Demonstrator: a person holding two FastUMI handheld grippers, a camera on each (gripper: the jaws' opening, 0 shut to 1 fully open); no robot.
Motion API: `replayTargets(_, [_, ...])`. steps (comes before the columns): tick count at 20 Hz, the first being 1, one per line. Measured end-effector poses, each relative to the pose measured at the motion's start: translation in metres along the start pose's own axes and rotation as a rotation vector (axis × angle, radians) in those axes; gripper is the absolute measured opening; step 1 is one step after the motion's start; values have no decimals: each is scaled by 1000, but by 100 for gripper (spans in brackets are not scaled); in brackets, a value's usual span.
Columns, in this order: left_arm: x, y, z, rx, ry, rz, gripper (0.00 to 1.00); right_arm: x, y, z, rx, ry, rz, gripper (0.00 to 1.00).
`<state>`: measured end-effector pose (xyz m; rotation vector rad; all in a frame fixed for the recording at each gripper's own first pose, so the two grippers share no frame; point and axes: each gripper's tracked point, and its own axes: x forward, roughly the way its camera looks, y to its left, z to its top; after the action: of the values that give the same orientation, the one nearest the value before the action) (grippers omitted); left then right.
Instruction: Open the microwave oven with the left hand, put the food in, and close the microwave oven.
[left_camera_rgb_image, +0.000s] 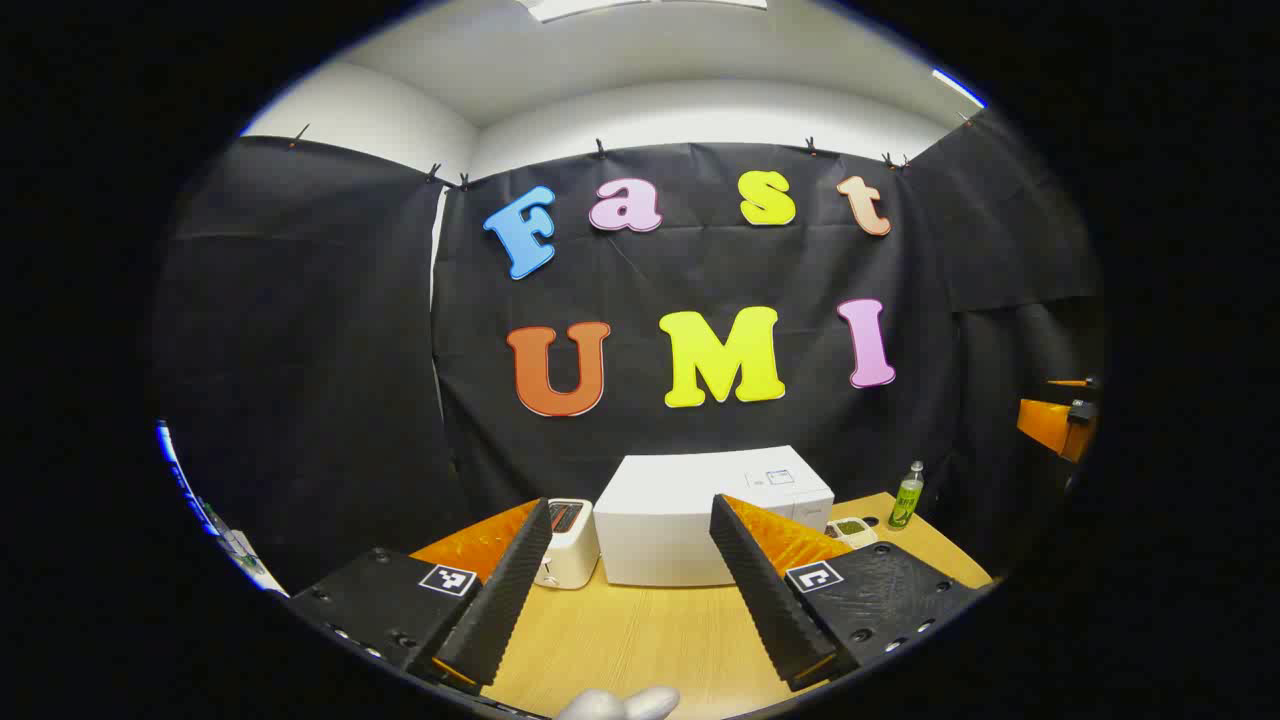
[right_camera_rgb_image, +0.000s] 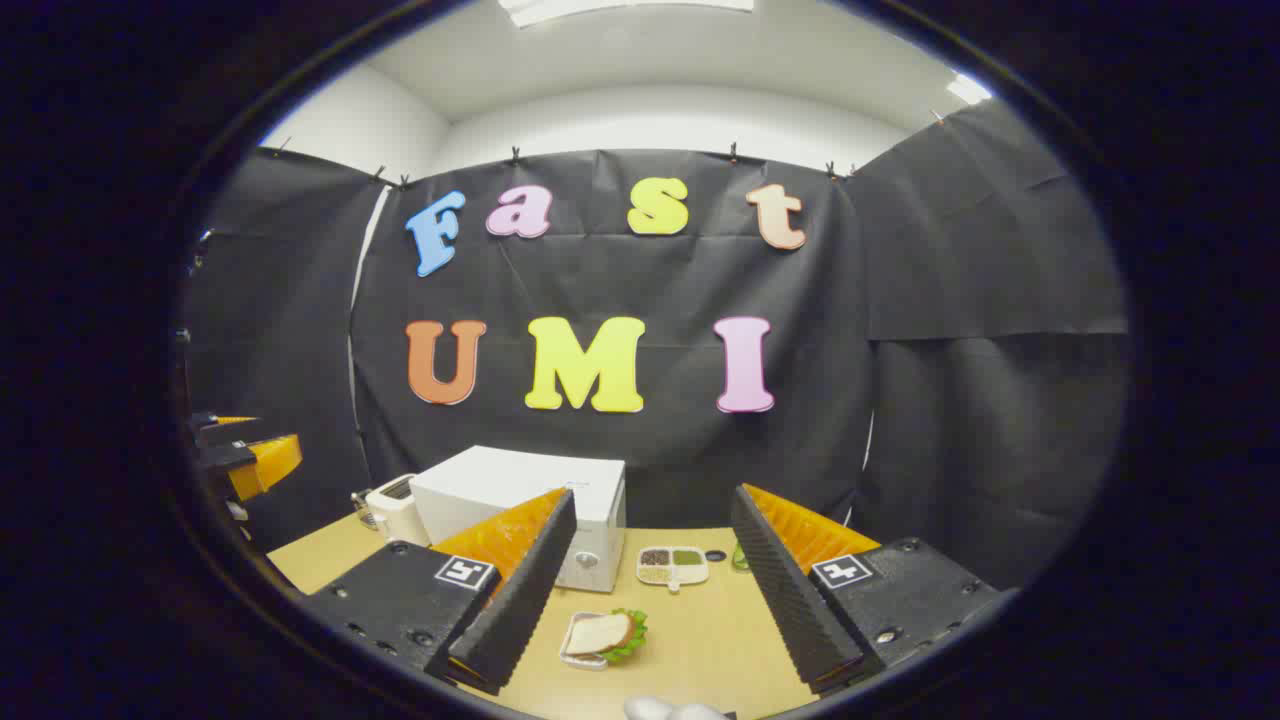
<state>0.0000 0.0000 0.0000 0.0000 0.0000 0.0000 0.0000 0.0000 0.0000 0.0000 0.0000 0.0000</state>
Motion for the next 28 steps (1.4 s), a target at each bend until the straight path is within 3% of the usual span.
replayTargets(1, [1,0,-1,3,-1,0,96,0,0,-1,-15,-3,-3,92])
replayTargets(3, [2,4,-2,9,-3,7,96,-1,2,0,-27,-11,-7,92])
replayTargets(4, [3,4,-3,10,0,6,96,-1,3,-1,-24,-9,-4,100])
replayTargets(7, [3,6,-5,15,-3,11,96,1,4,0,-13,-11,-2,92])
replayTargets(11, [3,7,-9,19,2,15,96,1,8,1,-18,-12,3,92])
replayTargets(12, [4,7,-9,18,3,17,96,1,8,0,-23,-13,4,100])
replayTargets(13, [5,8,-10,17,8,18,96,1,9,0,-27,-12,5,92])
replayTargets(16, [7,7,-11,21,3,20,96,2,10,1,-25,-17,11,92])
replayTargets(17, [10,5,-13,21,2,18,96,2,9,0,-24,-17,8,100])
replayTargets(18, [11,2,-18,20,6,13,96,2,7,1,-19,-20,8,92])
replayTargets(21, [27,-15,-34,20,10,1,96,6,-2,-1,-14,-17,2,100])
replayTargets(22, [34,-22,-40,17,13,-4,96,7,-5,1,-11,-16,3,92])
replayTargets(23, [42,-33,-48,10,17,-16,100,9,-9,2,-11,-15,3,100])
replayTargets(24, [51,-44,-58,1,25,-25,96,12,-14,3,-13,-14,3,92])
replayTargets(28, [91,-98,-106,-25,64,-82,97,23,-34,9,-42,-10,10,92])
